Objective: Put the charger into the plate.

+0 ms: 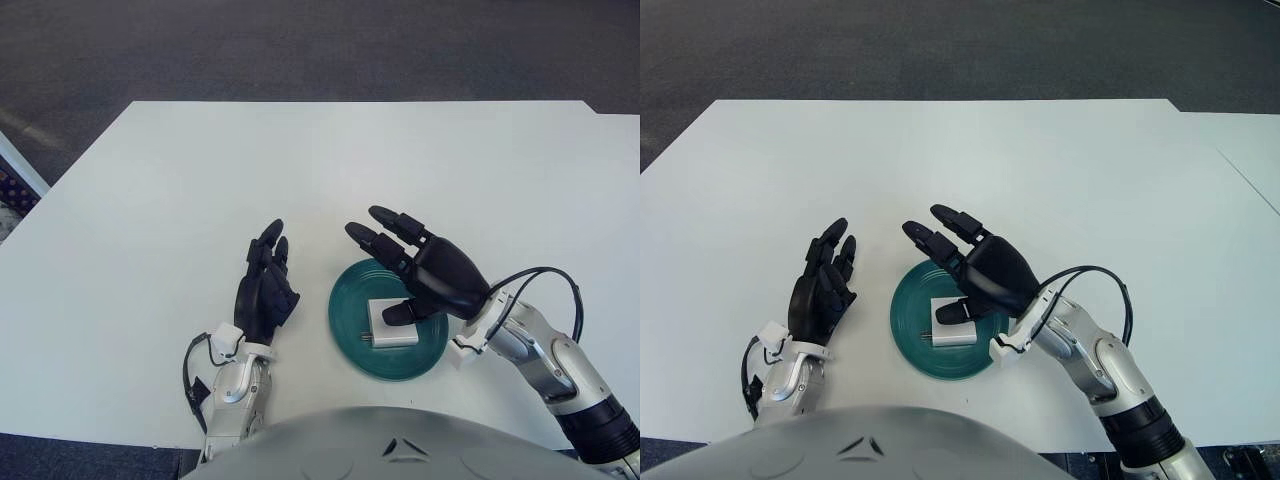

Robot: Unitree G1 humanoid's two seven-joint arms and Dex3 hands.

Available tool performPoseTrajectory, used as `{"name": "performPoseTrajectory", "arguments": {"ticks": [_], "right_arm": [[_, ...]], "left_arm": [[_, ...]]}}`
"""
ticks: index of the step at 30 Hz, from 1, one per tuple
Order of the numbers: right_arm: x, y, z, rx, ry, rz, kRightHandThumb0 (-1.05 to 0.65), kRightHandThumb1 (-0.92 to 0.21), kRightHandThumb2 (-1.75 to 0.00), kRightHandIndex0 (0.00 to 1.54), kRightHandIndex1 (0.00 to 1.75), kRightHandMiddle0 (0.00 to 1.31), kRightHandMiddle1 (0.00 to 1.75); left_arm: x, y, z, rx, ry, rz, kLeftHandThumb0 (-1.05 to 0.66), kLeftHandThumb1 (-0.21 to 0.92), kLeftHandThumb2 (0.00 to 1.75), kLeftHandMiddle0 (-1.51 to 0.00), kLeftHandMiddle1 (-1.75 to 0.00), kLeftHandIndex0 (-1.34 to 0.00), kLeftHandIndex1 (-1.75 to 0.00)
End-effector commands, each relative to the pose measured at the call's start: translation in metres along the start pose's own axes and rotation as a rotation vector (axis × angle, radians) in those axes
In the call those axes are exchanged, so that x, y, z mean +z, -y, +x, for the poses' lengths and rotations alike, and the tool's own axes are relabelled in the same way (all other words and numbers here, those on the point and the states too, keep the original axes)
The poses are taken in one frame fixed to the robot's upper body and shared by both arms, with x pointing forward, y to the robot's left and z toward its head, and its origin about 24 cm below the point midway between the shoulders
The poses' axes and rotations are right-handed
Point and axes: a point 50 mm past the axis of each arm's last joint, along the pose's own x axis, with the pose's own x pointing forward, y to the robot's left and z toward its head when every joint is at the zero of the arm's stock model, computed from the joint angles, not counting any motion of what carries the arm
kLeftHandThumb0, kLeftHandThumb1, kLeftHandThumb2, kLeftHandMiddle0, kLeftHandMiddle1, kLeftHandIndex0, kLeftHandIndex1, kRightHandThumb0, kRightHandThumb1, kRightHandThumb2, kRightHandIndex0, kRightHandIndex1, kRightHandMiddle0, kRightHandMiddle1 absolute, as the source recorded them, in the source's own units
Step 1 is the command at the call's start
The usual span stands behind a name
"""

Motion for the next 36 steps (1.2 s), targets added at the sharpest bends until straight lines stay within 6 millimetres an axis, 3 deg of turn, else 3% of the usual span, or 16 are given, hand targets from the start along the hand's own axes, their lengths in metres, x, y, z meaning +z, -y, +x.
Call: {"name": "performPoseTrajectory", "arguments": {"ticks": [1,4,8,14,20,24,26,30,36], "right_arm": [[0.0,0.007,0.002,-0.024,0.004,0.005,-1.05,-0.92,-0.93,0.0,0.0,0.0,0.0],[-0.003,0.008,0.002,-0.022,-0.003,0.007,-1.05,-0.92,-0.92,0.0,0.0,0.0,0.0],[-0.037,0.017,0.009,-0.053,-0.088,0.082,-1.05,-0.92,-0.89,0.0,0.0,0.01,0.0],[-0.052,0.021,0.008,-0.215,-0.23,0.374,-1.05,-0.92,-0.88,0.0,0.0,0.01,0.01],[-0.075,0.007,-0.004,-0.435,-0.363,0.803,-1.05,-0.92,-0.88,0.04,0.02,0.07,0.05],[-0.072,0.0,-0.013,-0.632,-0.425,1.123,-1.03,-0.92,-0.83,0.21,0.03,0.07,0.64],[-0.068,-0.004,-0.024,-0.687,-0.457,1.181,-1.0,-0.92,-0.82,0.29,0.05,0.1,0.77],[-0.064,-0.01,-0.034,-0.767,-0.536,1.251,-0.95,-0.92,-0.78,0.42,0.09,0.21,0.93],[-0.058,-0.025,-0.048,-0.817,-0.612,1.337,-0.94,-0.92,-0.75,0.46,0.09,0.28,0.99]], "left_arm": [[0.0,-0.002,0.002,-0.012,0.005,0.016,-0.99,0.92,1.02,-0.19,-0.01,0.0,-0.57],[-0.001,-0.002,0.002,-0.014,0.003,0.02,-0.99,0.92,1.01,-0.19,0.0,0.0,-0.58],[-0.001,-0.001,0.002,-0.005,-0.008,0.022,-0.99,0.92,1.01,-0.16,0.0,0.0,-0.61],[0.001,0.001,-0.001,0.001,-0.019,-0.017,-1.0,0.92,1.0,-0.16,0.0,0.0,-0.69],[0.004,0.004,-0.003,0.006,-0.038,-0.048,-1.01,0.92,0.97,-0.21,-0.02,0.0,-0.82],[0.005,0.005,-0.003,-0.007,-0.051,-0.047,-1.01,0.92,0.96,-0.25,-0.03,-0.01,-0.85],[0.005,0.004,-0.003,-0.012,-0.057,-0.041,-1.01,0.92,0.96,-0.26,-0.03,-0.01,-0.85],[0.005,0.003,-0.004,-0.011,-0.081,-0.035,-1.01,0.92,0.95,-0.27,-0.03,0.0,-0.85],[0.004,0.0,-0.003,-0.026,-0.098,-0.041,-1.01,0.92,0.94,-0.27,-0.02,0.0,-0.86]]}}
